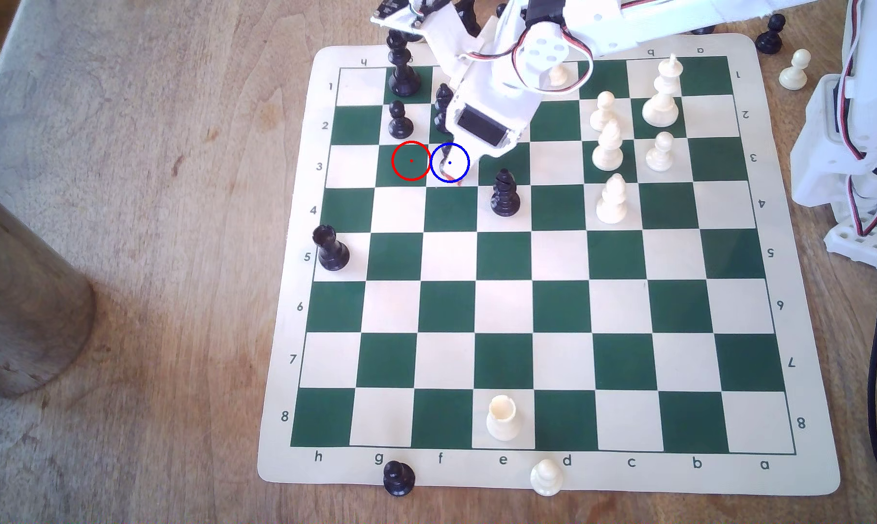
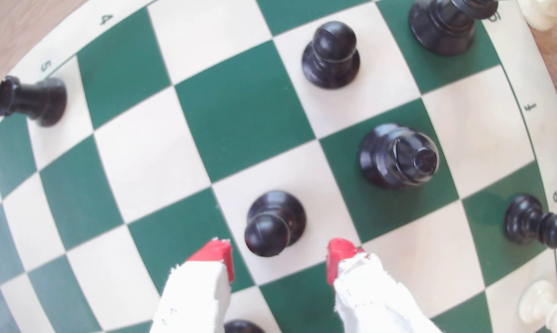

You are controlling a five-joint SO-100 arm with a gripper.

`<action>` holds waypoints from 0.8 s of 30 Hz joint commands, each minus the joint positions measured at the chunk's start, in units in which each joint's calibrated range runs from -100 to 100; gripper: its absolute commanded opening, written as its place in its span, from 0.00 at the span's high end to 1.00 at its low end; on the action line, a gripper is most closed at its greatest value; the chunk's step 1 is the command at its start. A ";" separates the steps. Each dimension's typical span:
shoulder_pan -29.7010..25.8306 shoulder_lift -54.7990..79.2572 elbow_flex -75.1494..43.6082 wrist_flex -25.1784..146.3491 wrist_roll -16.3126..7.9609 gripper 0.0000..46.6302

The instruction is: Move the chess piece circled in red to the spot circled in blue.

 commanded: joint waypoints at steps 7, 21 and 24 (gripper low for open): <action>0.63 -15.29 -2.62 9.30 0.05 0.67; -3.04 -37.11 7.09 21.18 -0.63 0.68; -3.36 -43.39 12.16 21.91 -0.68 0.68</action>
